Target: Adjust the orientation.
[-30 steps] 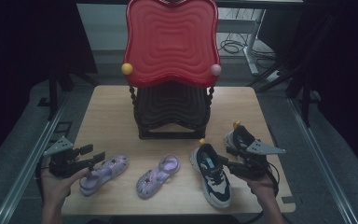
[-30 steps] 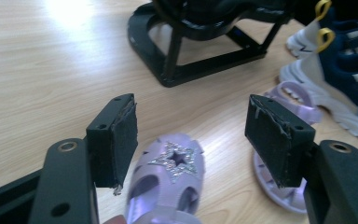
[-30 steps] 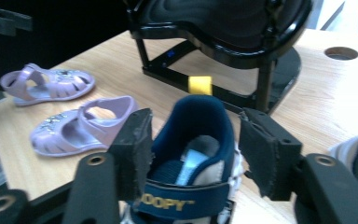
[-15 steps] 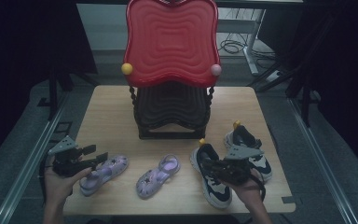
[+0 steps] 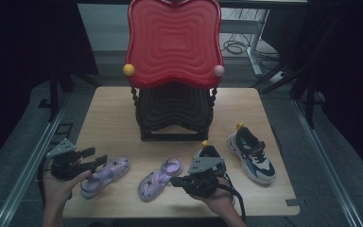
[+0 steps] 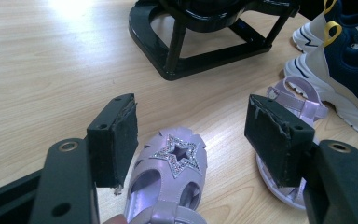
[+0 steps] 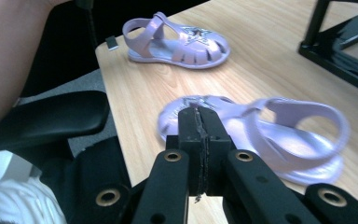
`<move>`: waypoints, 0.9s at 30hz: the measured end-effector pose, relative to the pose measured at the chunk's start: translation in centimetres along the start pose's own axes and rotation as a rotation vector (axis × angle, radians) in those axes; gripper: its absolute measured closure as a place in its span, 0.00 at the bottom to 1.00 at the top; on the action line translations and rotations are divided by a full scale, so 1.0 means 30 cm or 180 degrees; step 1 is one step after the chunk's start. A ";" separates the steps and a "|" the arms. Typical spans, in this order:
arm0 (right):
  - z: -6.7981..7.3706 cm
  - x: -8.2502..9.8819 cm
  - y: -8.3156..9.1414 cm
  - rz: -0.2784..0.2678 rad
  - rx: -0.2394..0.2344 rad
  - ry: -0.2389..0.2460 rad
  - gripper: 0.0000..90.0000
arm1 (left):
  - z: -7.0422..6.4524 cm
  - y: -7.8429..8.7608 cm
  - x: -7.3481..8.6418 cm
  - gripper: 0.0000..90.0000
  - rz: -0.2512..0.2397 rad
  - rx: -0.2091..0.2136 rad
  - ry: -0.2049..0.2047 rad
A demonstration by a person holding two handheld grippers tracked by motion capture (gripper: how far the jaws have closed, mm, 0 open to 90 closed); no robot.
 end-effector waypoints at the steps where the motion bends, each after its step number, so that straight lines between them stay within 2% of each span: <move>1: 0.000 0.000 0.000 0.0000 0.0000 0.0000 0.99 | 0.000 0.000 0.000 0.39 0.0000 0.0000 0.0000; 2: 0.021 -0.005 -0.022 -0.0004 -0.0036 -0.0008 0.99 | 0.000 0.000 0.001 0.39 0.0008 0.0001 0.0000; 3: 0.021 -0.005 -0.022 -0.0004 -0.0036 -0.0008 0.99 | 0.000 0.000 0.001 0.39 0.0008 0.0001 0.0000; 4: 0.047 -0.008 -0.043 0.0007 -0.0064 -0.0003 0.99 | 0.000 0.001 0.001 0.39 0.0005 0.0001 0.0001; 5: 0.047 -0.008 -0.043 0.0007 -0.0064 -0.0003 0.99 | 0.000 0.001 0.001 0.39 0.0005 0.0001 0.0001; 6: 0.074 -0.008 -0.065 0.0011 -0.0095 -0.0005 0.99 | 0.000 0.002 0.001 0.39 0.0004 0.0000 0.0002; 8: 0.083 -0.006 -0.075 0.0021 -0.0097 0.0013 0.99 | 0.000 0.003 0.001 0.39 0.0003 -0.0002 0.0004; 11: 0.112 0.003 -0.123 0.0087 -0.0095 0.0039 1.00 | -0.001 0.003 0.001 0.39 0.0005 -0.0004 0.0001; 12: 0.120 0.011 -0.158 0.0134 -0.0106 0.0039 1.00 | -0.002 0.002 0.002 0.39 0.0006 0.0001 0.0000; 13: 0.120 0.011 -0.158 0.0134 -0.0106 0.0039 1.00 | -0.002 0.002 0.002 0.39 0.0006 0.0001 0.0000; 14: 0.123 0.022 -0.196 0.0194 -0.0104 0.0049 1.00 | -0.002 0.003 0.002 0.39 0.0002 0.0000 0.0003; 17: 0.121 0.039 -0.230 0.0259 -0.0105 0.0046 1.00 | 0.000 0.004 0.002 0.39 0.0002 -0.0005 0.0003; 19: 0.113 0.071 -0.270 0.0381 -0.0078 0.0031 1.00 | 0.004 0.006 0.003 0.39 -0.0012 -0.0018 0.0018; 23: 0.099 0.094 -0.296 0.0464 -0.0043 0.0012 1.00 | 0.006 0.005 0.004 0.39 -0.0011 -0.0018 0.0025; 24: 0.093 0.102 -0.309 0.0520 0.0004 0.0023 1.00 | 0.005 0.005 0.005 0.39 -0.0003 -0.0015 0.0025; 27: 0.089 0.102 -0.320 0.0543 0.0032 0.0051 1.00 | 0.004 0.004 0.004 0.39 -0.0001 -0.0012 0.0022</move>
Point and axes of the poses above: each handheld gripper's, and its own axes: y roughly backward along the jaws, x roughly out of its underside, z roughly to its left, the point moved 7 cm from there along -y, roughly forward along the jaws, and after that the axes turned 7 degrees about -y, right-handed, at the moved point
